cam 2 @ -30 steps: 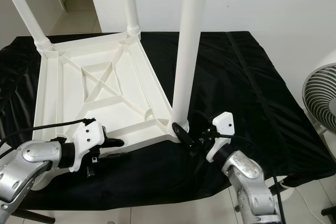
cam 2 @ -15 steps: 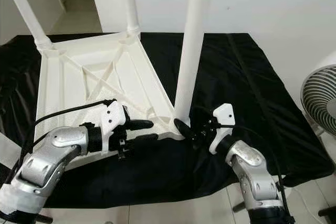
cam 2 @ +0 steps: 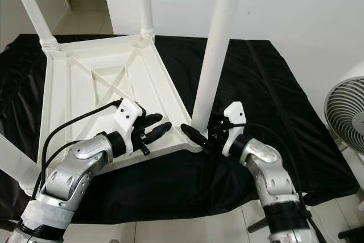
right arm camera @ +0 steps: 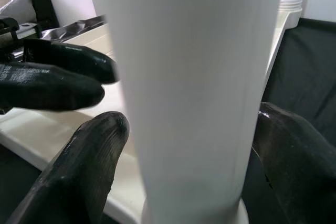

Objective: Building children table

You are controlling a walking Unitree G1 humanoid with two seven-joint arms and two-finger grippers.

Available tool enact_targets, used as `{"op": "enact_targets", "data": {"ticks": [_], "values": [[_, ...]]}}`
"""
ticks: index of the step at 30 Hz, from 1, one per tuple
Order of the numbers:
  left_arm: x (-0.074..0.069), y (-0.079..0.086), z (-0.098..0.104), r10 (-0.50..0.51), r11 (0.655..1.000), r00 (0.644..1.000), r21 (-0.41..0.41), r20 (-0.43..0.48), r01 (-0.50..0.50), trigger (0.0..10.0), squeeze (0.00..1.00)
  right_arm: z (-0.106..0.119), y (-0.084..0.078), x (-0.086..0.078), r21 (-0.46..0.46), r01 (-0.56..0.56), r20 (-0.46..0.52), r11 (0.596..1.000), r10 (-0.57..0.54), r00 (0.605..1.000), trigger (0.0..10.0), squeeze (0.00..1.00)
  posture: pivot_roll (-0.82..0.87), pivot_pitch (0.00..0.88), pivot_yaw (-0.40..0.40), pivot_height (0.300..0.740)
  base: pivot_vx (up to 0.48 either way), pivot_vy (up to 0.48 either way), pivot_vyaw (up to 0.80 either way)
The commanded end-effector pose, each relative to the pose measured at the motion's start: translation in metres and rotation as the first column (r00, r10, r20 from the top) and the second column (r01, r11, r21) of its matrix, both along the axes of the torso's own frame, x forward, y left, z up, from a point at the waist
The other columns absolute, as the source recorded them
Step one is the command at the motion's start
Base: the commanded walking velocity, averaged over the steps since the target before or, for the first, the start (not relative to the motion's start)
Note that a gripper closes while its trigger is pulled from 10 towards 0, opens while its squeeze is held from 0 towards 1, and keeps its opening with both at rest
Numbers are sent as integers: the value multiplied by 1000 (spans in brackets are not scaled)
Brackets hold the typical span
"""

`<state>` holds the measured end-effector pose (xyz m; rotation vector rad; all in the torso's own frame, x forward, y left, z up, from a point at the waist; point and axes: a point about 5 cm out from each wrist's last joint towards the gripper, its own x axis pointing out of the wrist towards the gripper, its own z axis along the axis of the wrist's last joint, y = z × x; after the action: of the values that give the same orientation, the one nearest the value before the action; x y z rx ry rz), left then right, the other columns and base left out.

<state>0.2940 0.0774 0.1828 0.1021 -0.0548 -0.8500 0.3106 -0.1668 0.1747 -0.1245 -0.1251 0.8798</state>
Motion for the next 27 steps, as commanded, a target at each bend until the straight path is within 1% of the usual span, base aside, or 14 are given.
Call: {"op": "enact_targets", "data": {"ticks": [1, 5, 8, 9, 10, 11, 12, 14, 15, 16, 23, 24, 25, 27], "values": [[-2, 1, 0, 51, 999, 999, 5, 16, -51, 10000, 0, -2, -4, 2, -30, -5, -2, 1000, 5, 1000, 10000, 0, 2, 83, -42, 740, 0, 0, 0], [-8, 1, -1, 52, 999, 998, 13, 44, -53, 10000, 0, -1, -7, 7, -45, -21, -8, 999, 21, 1000, 10000, 0, 9, 75, -45, 740, 0, 0, 0], [-14, 1, 0, 32, 999, 998, -18, 48, -32, 10000, 0, -2, -10, 9, -68, -18, -13, 998, 17, 1000, 10000, 0, 9, 67, -44, 740, 0, 0, 0], [-26, -1, -1, -33, 999, 997, -19, 74, 34, 10000, 0, -2, -14, 11, -79, -22, -13, 997, 21, 1000, 10000, 0, 9, 61, -43, 740, 0, 0, 0], [-26, -1, -1, -33, 999, 997, -19, 74, 34, 10000, 0, -2, -14, 11, -79, -22, -13, 997, 21, 1000, 10000, 0, 9, 61, -43, 740, 0, 0, 0], [-31, -3, -2, -59, 998, 994, -8, 94, 60, 10000, 0, -2, -16, 12, -83, -27, -12, 996, 27, 1000, 10000, 0, 9, 61, -43, 740, 0, 0, 0], [-35, -4, -5, -84, 996, 994, -3, 73, 84, 10000, 0, -2, -17, 13, -84, -30, -14, 996, 29, 999, 6431, 0, 10, 58, -43, 740, 0, 0, 0], [-37, -5, -7, -96, 995, 994, -1, 54, 96, 10000, 0, -3, -18, 13, -85, -31, -16, 996, 30, 999, 6431, 0, 10, 58, -43, 740, 0, 0, 0], [-38, -6, -8, -104, 994, 994, -11, 39, 105, 10000, 0, -3, -19, 13, -87, -34, -15, 996, 32, 999, 1529, 0, 9, 50, -42, 740, 0, 0, 0], [-38, -6, -8, -104, 994, 994, -8, 38, 105, 10000, 0, -4, -20, 13, -84, -36, -20, 996, 34, 999, 0, 0, 8, 48, -42, 740, 0, 0, 0], [-37, -8, -6, -82, 997, 995, -11, 57, 83, 10000, 0, -9, -19, 9, -49, -11, -65, 999, 8, 998, 0, 0, 0, 42, -47, 740, 0, 0, 0], [-37, -10, -7, -78, 997, 996, -21, 51, 79, 10000, 0, -13, -18, 6, -41, 37, -77, 998, -40, 996, 0, 0, -4, 41, -49, 740, 0, 0, 0], [-37, -10, -7, -78, 997, 996, -21, 51, 79, 10000, 0, -13, -18, 6, -41, 37, -77, 998, -40, 996, 0, 0, -4, 41, -49, 740, 0, 0, 0], [-39, -11, -9, -78, 997, 996, -23, 39, 79, 10000, 0, -18, -17, 1, -45, 123, -84, 991, -126, 988, 0, 0, -7, 41, -51, 740, 0, 0, 0]]}}
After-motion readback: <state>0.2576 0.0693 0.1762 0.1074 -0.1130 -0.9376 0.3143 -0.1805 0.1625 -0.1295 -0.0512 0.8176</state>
